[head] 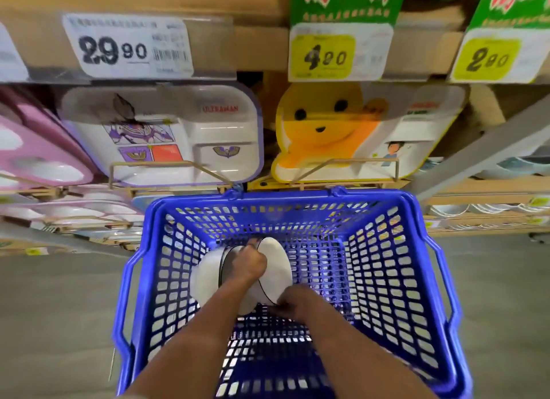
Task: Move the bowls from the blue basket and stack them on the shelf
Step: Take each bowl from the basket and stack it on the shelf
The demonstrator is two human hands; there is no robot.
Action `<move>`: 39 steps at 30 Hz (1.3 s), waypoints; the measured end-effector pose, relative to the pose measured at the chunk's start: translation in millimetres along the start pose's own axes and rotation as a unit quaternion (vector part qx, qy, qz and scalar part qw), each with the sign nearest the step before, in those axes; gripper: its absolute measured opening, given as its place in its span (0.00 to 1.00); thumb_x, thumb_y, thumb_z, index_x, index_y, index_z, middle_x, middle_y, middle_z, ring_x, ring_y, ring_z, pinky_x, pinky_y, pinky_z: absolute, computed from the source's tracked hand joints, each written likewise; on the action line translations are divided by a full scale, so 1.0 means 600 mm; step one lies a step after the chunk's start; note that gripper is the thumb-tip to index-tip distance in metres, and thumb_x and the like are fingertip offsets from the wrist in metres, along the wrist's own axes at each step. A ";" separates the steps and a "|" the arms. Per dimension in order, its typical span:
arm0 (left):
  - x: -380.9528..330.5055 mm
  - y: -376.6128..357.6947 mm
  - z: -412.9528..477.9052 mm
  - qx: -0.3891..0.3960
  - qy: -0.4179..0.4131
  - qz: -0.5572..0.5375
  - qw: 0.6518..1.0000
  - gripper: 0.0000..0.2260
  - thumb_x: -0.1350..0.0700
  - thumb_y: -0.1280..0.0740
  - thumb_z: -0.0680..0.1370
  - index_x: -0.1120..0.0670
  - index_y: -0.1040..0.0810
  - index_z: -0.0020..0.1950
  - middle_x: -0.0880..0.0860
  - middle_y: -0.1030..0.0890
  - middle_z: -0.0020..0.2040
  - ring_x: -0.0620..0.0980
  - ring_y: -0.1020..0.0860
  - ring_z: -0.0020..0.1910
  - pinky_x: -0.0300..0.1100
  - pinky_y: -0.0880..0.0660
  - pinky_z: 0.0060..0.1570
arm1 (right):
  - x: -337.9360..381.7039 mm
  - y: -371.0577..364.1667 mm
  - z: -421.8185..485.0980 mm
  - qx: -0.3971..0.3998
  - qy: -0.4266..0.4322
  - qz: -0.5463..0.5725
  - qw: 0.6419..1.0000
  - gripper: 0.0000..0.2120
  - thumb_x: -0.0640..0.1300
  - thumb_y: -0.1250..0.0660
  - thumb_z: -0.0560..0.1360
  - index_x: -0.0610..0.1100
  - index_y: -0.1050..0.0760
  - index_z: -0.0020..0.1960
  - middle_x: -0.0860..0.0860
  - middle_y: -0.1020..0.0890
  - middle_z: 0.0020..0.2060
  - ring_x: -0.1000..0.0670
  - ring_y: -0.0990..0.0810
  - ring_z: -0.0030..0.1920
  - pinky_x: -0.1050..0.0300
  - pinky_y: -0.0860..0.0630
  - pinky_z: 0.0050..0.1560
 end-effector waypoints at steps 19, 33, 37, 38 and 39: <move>-0.219 0.161 -0.312 0.003 -0.123 -0.339 0.933 0.20 0.66 0.48 0.80 0.50 0.31 0.68 0.56 0.24 0.61 0.59 0.23 0.56 0.55 0.22 0.51 | 0.142 0.165 -0.354 -0.012 0.223 0.194 0.955 0.12 0.31 0.44 0.76 0.36 0.28 0.56 0.43 0.19 0.37 0.46 0.19 0.36 0.52 0.18 0.30; -0.411 0.109 -0.564 0.021 -0.204 -0.482 0.852 0.19 0.66 0.44 0.73 0.49 0.27 0.59 0.48 0.21 0.48 0.53 0.22 0.46 0.49 0.21 0.31 | 0.182 0.382 -0.689 -0.015 0.534 0.236 0.812 0.17 0.40 0.44 0.77 0.51 0.23 0.61 0.48 0.17 0.56 0.45 0.21 0.58 0.45 0.23 0.58; -0.487 0.044 -0.626 0.027 -0.221 -0.496 0.839 0.20 0.66 0.44 0.72 0.53 0.27 0.61 0.53 0.20 0.48 0.55 0.23 0.44 0.45 0.23 0.26 | 0.153 0.484 -0.753 -0.053 0.562 0.243 0.789 0.17 0.39 0.44 0.77 0.50 0.23 0.60 0.50 0.17 0.54 0.47 0.21 0.57 0.47 0.22 0.56; -0.507 0.030 -0.639 0.027 -0.229 -0.495 0.838 0.20 0.66 0.44 0.72 0.53 0.27 0.62 0.53 0.20 0.48 0.55 0.23 0.43 0.43 0.23 0.26 | 0.147 0.510 -0.765 -0.060 0.563 0.257 0.783 0.17 0.38 0.44 0.77 0.49 0.22 0.59 0.50 0.17 0.53 0.47 0.21 0.56 0.50 0.22 0.52; -0.529 0.016 -0.653 0.028 -0.237 -0.492 0.837 0.20 0.65 0.44 0.73 0.54 0.27 0.62 0.54 0.20 0.47 0.55 0.23 0.42 0.43 0.23 0.25 | 0.144 0.535 -0.778 -0.066 0.564 0.270 0.777 0.17 0.37 0.44 0.76 0.49 0.22 0.58 0.50 0.16 0.51 0.47 0.20 0.55 0.52 0.22 0.51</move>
Point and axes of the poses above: each hand's wrist, its own z-axis towards the middle knuckle, its own y-axis out of the back of the hand, x = y × z, the point moved 8 cm from there along z, towards the middle knuckle
